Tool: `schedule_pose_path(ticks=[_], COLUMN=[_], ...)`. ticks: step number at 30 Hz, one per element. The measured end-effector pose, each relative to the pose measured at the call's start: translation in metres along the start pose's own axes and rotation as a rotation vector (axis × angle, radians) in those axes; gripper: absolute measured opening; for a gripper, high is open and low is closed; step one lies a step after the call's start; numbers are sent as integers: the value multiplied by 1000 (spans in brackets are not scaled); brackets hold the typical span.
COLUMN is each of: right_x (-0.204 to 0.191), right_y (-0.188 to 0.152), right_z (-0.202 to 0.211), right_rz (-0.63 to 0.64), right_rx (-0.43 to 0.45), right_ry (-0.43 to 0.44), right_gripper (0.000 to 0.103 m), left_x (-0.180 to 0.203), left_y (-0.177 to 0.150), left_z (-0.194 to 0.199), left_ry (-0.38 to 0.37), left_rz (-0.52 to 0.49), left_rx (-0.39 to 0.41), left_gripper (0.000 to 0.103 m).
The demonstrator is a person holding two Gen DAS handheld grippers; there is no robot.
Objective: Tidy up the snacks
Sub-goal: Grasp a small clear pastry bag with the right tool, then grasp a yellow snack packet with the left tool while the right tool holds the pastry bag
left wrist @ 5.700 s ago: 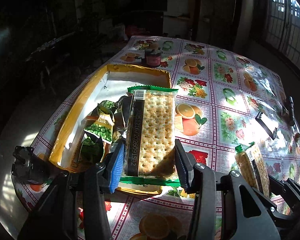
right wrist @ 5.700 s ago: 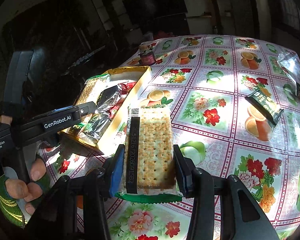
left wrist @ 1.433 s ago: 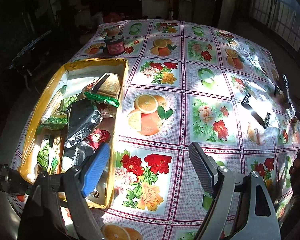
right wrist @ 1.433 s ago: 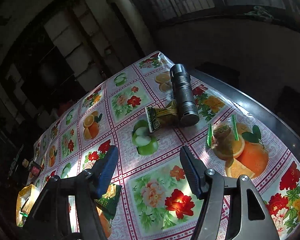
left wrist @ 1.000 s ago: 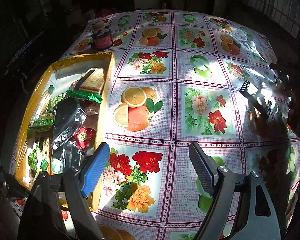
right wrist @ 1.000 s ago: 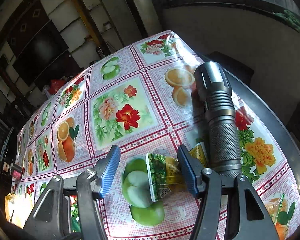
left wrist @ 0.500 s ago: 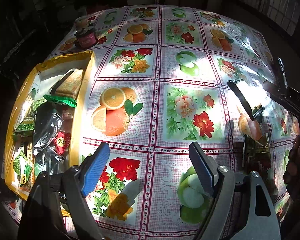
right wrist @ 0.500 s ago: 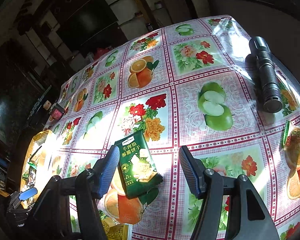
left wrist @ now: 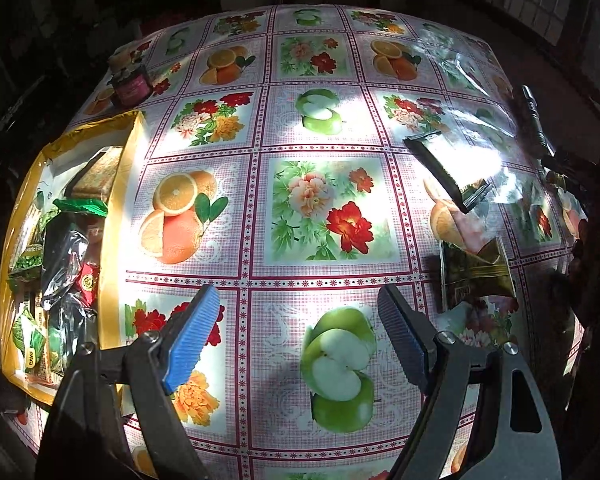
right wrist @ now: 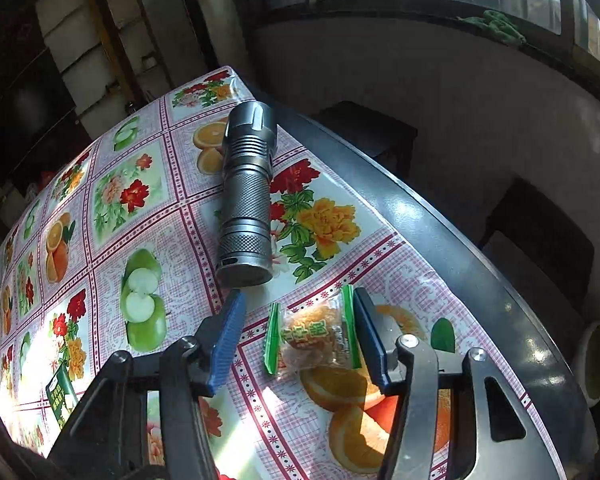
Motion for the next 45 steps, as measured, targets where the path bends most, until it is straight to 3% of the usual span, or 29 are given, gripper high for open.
schedule_pose_path(ticks=[2,4,5,6,7,15,17,19,21,23,24,27,30,31,33,35,36,38,39,40,41,43,45], right_x=[-44,-97,-110,-121,-133,-215,-225,-235,-240,-222,-212,-201,-206,-207,-202,-201,-205,-223,-238,-256,-262,-245,-233], right_y=[-26,-63,-69,-70,-69,-111,-113,-99,-69,-35,-29,-47,-78,-92,-114,-124,-123,-112,-103,-91,-75,-46,-38], right_z=[18,49,61,70,76,80,77,61,39,23,20,24,64,73,76,74,72,60,54,52,47,30,21], right_rz=[10,123,148,162,175,462,507,474,376,275,269,367,495,565,724,765,745,709,654,545,459,433,401], right_rx=[-87,-181,-160,-132,-116,-209,-210,-209,-131,-42,-40,-146,-165,-184,-195,-227,-247,-225,-204,-186,-152,-71,-87], right_ry=[211,409,438,458,491,594,577,571,556,470,435,456,562,556,456,444,460,466,516,626,655,474,471], right_gripper=[32,30,36,48,52,51,51,51,49,49,52,51,46,44,32,25,15,11,11,10,10,19,25], left_x=[-6,-10,-12,-14,-15,-26,-29,-28,-24,-24,-24,-27,-26,-26,-27,-30,-32,-35,-35,-35,-35,-39,-43], left_y=[1,0,0,-2,-3,-3,-4,-5,-7,-8,-10,-15,-18,-18,-16,-14,-13,-11,-10,-9,-8,-6,-6], left_z=[-1,-4,-5,-7,-8,-3,-6,-8,-5,-1,1,-6,-14,-15,-14,-12,-11,-12,-12,-11,-9,-4,-4], left_ry=[5,11,14,17,15,24,30,21,13,18,15,15,2,1,-6,-4,-2,-3,-9,-11,-5,5,4], left_rz=[15,26,31,37,41,59,74,85,77,60,60,64,74,75,79,84,92,114,119,117,108,101,102], left_rx=[-1,-8,-11,-18,-24,-15,-26,-39,-37,-31,-28,-49,-69,-69,-64,-56,-52,-56,-59,-58,-51,-32,-31], left_gripper=[82,82,82,82,82,82,82,82,82,82,82,82,82,82,82,82,82,82,82,82,82,82,82])
Point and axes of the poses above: each gripper's, at about its wrist camera, not at the fingertips, and z roughly against the way its jaws point, x to its right, y to its top, the point moved 10 cm from there along -z, roughly the way its jaws point, and after that the axes turned 14 degrees about x, right-handed, at the moved point
